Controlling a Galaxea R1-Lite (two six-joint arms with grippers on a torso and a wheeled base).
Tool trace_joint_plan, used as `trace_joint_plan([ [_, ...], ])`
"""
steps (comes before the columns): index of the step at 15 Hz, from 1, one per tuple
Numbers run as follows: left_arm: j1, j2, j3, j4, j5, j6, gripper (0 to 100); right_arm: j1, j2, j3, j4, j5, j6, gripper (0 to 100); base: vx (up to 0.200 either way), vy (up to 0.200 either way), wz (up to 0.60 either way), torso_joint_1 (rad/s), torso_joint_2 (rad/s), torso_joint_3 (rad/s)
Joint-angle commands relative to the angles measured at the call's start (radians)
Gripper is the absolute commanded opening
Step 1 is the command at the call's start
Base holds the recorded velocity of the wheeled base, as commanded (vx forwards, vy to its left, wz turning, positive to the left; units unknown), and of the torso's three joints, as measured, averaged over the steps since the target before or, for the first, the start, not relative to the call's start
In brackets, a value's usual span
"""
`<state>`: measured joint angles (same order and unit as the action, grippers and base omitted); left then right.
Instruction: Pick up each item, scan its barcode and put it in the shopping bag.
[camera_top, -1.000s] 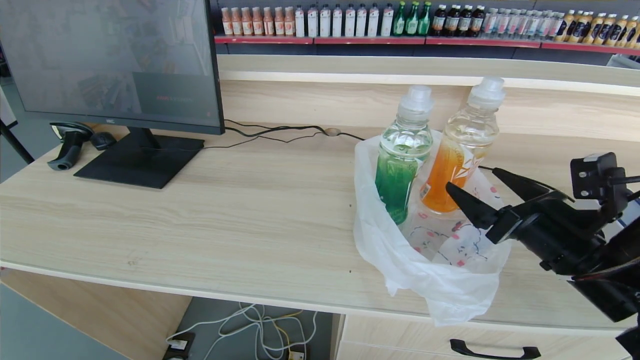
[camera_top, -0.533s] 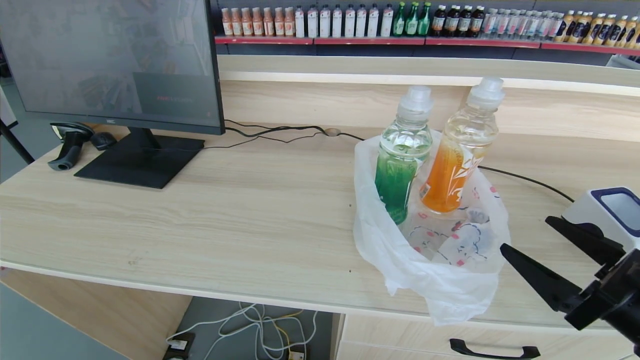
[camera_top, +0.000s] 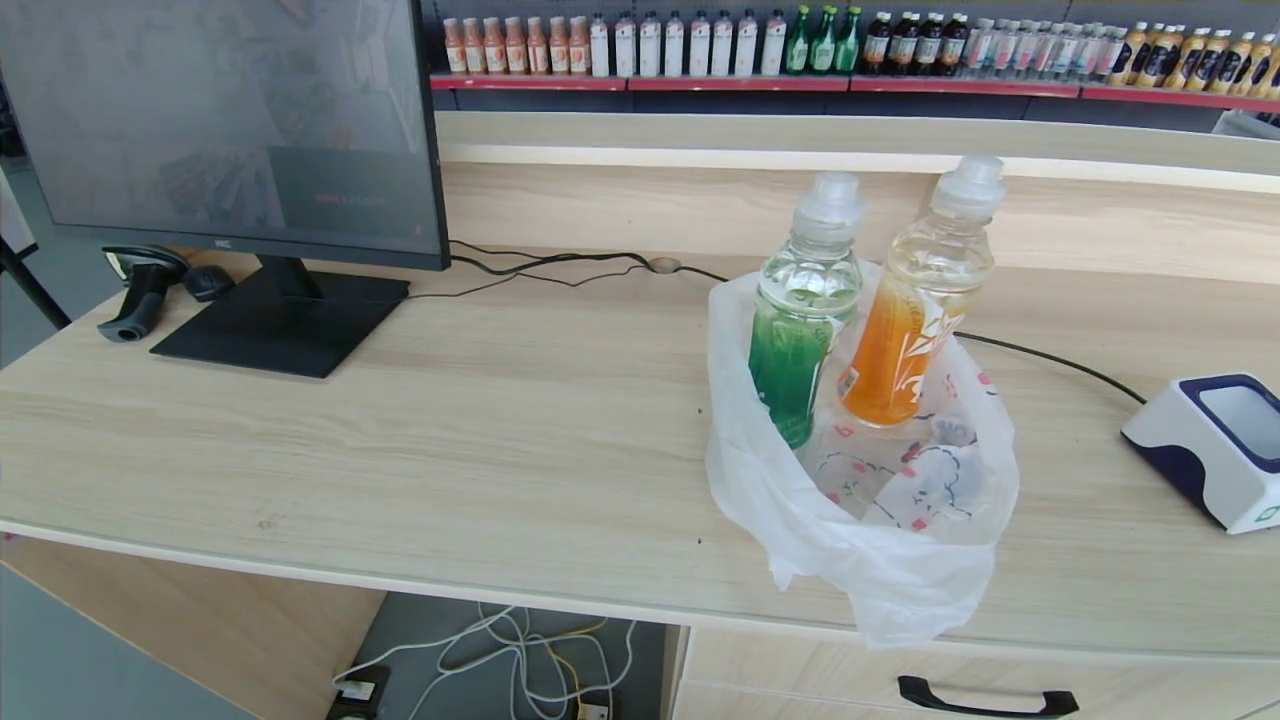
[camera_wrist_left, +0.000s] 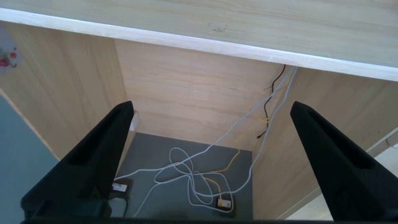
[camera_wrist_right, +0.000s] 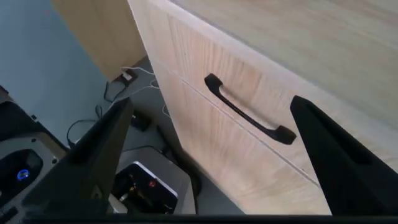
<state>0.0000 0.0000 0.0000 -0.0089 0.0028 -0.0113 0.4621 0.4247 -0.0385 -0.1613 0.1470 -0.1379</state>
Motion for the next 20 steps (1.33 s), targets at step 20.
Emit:
trace_joint_plan([
  [20,0.000,0.000,0.000,0.000,0.000,-0.003,100,-0.410,-0.348,0.039,0.157,-0.073,0.049,100,0.000,0.000,0.00,0.000,0.00,0.000],
])
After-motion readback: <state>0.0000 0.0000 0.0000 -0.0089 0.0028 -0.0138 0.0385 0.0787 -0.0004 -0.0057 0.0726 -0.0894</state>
